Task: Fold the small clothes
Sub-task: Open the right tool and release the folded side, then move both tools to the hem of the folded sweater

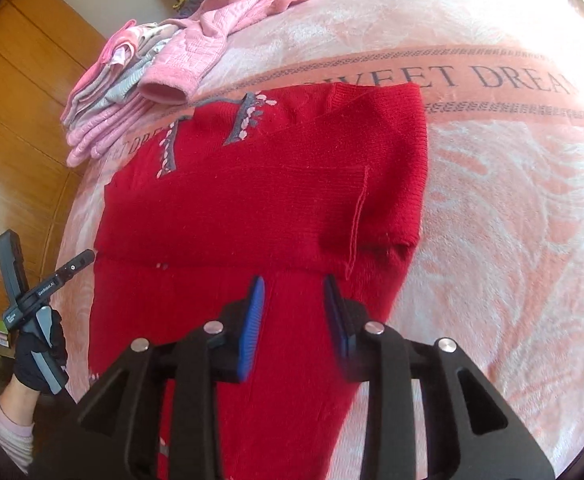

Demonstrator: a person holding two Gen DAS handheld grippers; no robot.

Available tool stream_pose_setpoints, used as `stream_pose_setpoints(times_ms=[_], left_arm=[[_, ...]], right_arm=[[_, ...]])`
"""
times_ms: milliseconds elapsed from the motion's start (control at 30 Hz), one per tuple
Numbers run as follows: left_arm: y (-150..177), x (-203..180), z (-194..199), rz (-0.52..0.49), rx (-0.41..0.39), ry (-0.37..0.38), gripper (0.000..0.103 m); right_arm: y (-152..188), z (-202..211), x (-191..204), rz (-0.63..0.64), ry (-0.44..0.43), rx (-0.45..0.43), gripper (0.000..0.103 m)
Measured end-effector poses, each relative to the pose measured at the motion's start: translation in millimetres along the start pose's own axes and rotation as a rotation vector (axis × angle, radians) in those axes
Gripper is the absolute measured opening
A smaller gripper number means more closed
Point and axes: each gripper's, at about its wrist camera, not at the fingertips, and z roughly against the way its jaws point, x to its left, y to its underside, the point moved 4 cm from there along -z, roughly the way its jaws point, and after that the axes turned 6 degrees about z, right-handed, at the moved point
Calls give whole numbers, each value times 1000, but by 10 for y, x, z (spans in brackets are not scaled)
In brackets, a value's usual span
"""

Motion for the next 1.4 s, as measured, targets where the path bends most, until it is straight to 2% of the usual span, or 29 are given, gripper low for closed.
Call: stream_pose_setpoints(times_ms=[167,333,400,533,633,767,1000,1200,1300,1400], left_arm=[[520,316,521,49,140,-33,66],[1199,575,953,100,254,13,66],[1449,638,1048,96,292,16,66],[1864,757,1116,112,343,49,66],[2076,821,1056,77,367,26,66],[2205,852,944,81,401,65,66],[2240,764,849,89,438,113,66],[2334,675,837,47,456,120,65],[2335,690,828,61,456,130,65],[2331,703,830,77,459,146,65]], right_arm=[[556,490,139,-66,-64,29,38],[1160,932,372,-52,-48,50,42],[1401,1072,471,-52,-68,57,46],[1843,1160,646,1,-33,102,49],[2117,1168,667,-17,-43,116,49],[2361,1132,528,-61,-14,129,51],[2491,988,322,-108,-7,163,51],[2600,817,330,-92,-16,222,52],[2670,707,383,-72,-29,263,52],[2717,616,403,-59,-8,292,52]])
